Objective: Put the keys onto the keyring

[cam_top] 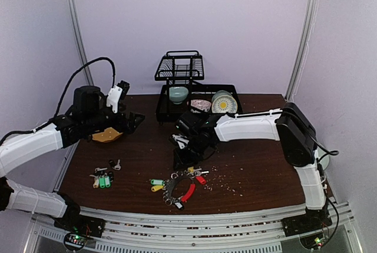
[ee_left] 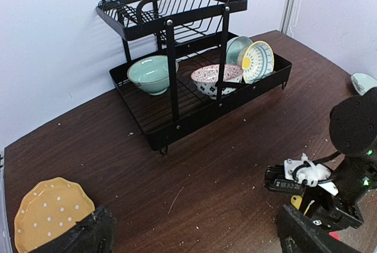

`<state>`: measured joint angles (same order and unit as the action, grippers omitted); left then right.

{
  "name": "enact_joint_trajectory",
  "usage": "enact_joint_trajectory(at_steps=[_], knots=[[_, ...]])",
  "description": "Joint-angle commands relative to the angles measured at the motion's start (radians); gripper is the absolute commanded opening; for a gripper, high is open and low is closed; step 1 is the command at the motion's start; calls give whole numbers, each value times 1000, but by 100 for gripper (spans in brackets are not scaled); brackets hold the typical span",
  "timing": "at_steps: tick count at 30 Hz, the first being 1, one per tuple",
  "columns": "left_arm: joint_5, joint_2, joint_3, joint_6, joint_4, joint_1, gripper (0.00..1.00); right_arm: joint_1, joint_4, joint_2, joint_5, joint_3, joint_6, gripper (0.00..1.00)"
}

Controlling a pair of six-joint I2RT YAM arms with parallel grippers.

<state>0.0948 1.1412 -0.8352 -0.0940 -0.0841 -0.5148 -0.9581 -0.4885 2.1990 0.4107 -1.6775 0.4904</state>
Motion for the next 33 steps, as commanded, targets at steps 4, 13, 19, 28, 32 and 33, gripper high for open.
enact_joint_trajectory(at_steps=[4,13,19,28,32,33], knots=[[21,9,-16,16,15,9,98,1,-11,28,-2,-17,19,26],[18,11,-16,14,15,12,98,-17,2,50,66,-17,14,27],[20,11,-15,14,15,13,98,-30,-16,63,54,-28,6,26],[24,9,-13,12,16,15,98,-37,-91,38,45,-54,-85,3],[25,8,-13,12,17,15,98,-28,-112,17,69,-25,-116,0],[25,8,-12,11,16,15,98,-27,-113,16,73,-21,-117,0]])
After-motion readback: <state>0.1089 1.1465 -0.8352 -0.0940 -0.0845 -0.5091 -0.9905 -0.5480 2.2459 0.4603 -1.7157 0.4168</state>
